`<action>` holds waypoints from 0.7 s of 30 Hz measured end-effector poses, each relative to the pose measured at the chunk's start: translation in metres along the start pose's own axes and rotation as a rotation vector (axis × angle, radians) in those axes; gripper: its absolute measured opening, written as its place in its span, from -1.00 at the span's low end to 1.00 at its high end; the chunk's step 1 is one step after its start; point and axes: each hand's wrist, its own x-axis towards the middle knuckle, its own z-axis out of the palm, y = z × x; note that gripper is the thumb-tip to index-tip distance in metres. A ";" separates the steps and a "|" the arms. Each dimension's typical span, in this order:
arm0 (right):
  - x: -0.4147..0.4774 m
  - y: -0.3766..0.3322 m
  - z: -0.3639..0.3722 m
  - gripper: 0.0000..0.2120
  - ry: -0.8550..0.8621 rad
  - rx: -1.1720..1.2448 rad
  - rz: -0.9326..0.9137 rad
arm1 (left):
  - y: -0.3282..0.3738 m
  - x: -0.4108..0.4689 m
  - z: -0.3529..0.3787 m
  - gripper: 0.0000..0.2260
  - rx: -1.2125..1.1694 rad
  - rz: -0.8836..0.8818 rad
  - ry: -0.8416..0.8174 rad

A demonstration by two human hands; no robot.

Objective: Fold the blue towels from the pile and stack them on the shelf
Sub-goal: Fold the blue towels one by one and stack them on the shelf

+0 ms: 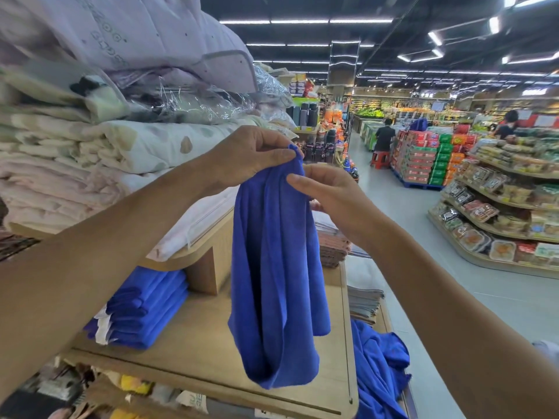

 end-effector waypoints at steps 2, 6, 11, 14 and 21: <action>0.002 -0.001 -0.010 -0.90 -0.042 -0.018 0.024 | 0.001 0.001 -0.001 -0.88 -0.005 -0.006 0.004; 0.009 -0.012 -0.028 -0.78 0.002 -0.211 0.001 | 0.002 0.001 0.003 -0.86 0.009 -0.010 0.010; 0.009 -0.022 -0.024 -0.68 -0.114 -0.223 -0.029 | 0.009 0.003 0.011 -0.83 -0.033 0.036 0.004; 0.003 -0.025 -0.019 -0.79 -0.180 -0.141 -0.009 | 0.011 0.005 0.011 -0.85 -0.026 0.052 0.022; -0.001 -0.029 -0.024 -0.31 -0.244 -0.393 0.077 | 0.010 0.006 0.003 -0.85 -0.208 0.014 0.091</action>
